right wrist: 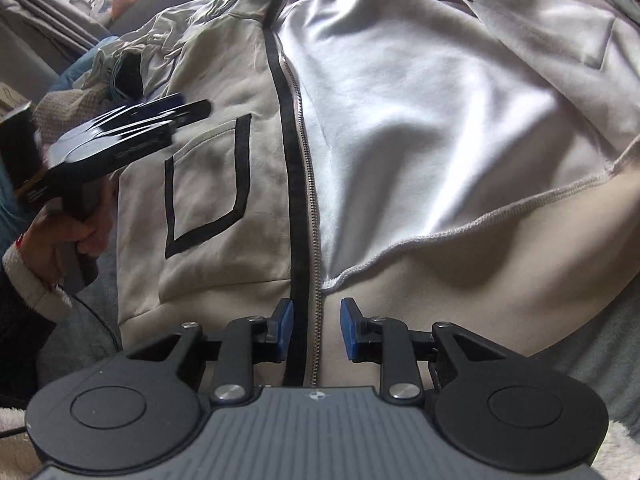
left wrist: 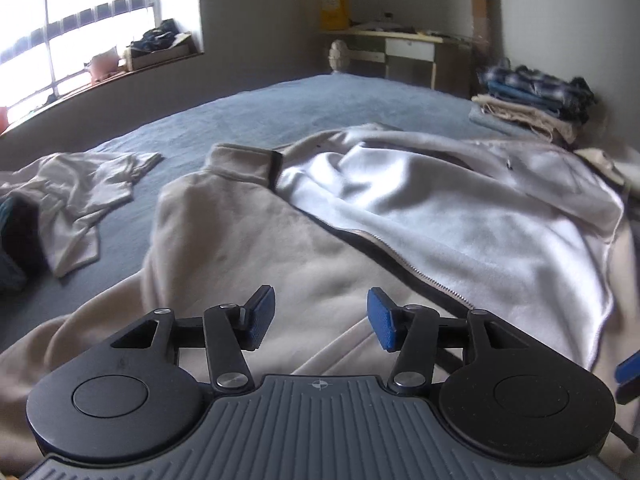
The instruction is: Fold clothes
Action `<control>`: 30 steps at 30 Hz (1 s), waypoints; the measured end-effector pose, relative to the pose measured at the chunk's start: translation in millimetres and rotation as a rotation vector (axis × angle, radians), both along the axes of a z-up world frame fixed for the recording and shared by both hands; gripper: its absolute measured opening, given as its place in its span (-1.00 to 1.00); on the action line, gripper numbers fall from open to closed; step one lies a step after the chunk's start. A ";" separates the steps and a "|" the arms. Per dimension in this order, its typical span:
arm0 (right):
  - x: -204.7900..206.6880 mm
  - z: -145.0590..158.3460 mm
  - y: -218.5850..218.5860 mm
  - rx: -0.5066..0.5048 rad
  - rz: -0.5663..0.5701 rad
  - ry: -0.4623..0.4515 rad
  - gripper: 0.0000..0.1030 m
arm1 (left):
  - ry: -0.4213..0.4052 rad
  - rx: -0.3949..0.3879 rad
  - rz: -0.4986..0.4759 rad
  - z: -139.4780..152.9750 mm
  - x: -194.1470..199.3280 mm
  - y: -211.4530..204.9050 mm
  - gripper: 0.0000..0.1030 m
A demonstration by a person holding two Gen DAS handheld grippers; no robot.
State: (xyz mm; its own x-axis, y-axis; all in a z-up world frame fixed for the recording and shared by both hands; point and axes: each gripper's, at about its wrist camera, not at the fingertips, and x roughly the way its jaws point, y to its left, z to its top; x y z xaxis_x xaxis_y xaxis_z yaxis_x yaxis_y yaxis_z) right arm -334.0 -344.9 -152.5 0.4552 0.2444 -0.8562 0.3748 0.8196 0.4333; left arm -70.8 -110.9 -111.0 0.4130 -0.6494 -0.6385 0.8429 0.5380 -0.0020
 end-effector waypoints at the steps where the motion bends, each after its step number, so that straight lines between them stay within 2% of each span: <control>1: -0.3 -2.8 -0.9 0.018 -0.004 0.002 -0.37 | 0.047 0.004 0.033 1.6 -2.0 18.7 0.03; 4: 0.4 -12.8 -2.9 0.072 -0.012 0.018 -0.33 | 0.186 0.017 0.133 6.5 -7.9 74.9 0.03; 12: -0.4 -24.6 -1.1 0.119 0.013 0.055 -0.33 | 0.577 0.050 0.269 -48.9 -63.5 154.7 0.03; 18: -2.8 -25.3 0.0 0.150 0.003 0.062 -0.33 | 0.603 0.014 0.298 -60.2 -74.7 157.8 0.02; 21: -2.2 -26.6 2.9 0.152 0.007 0.077 -0.34 | 0.611 0.016 0.271 -60.6 -75.3 159.3 0.01; 26: -1.7 -28.4 4.5 0.126 -0.004 0.084 -0.63 | 0.656 0.012 0.241 -64.4 -77.4 163.3 0.00; 28: -0.6 -21.2 9.4 0.080 0.028 0.070 -0.77 | 0.671 0.008 0.237 -65.3 -77.8 164.4 0.00; 30: 0.7 -11.9 15.2 0.025 0.069 0.053 -0.81 | 0.689 0.005 0.232 -66.3 -77.8 164.3 0.00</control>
State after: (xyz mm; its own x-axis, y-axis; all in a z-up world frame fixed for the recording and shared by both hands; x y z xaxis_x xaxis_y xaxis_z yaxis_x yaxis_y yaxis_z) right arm -333.4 -329.7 -164.4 0.3905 0.2948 -0.8721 0.3411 0.8336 0.4345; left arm -148.6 53.4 -177.3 0.0428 -0.5902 -0.8061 0.5153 0.7043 -0.4883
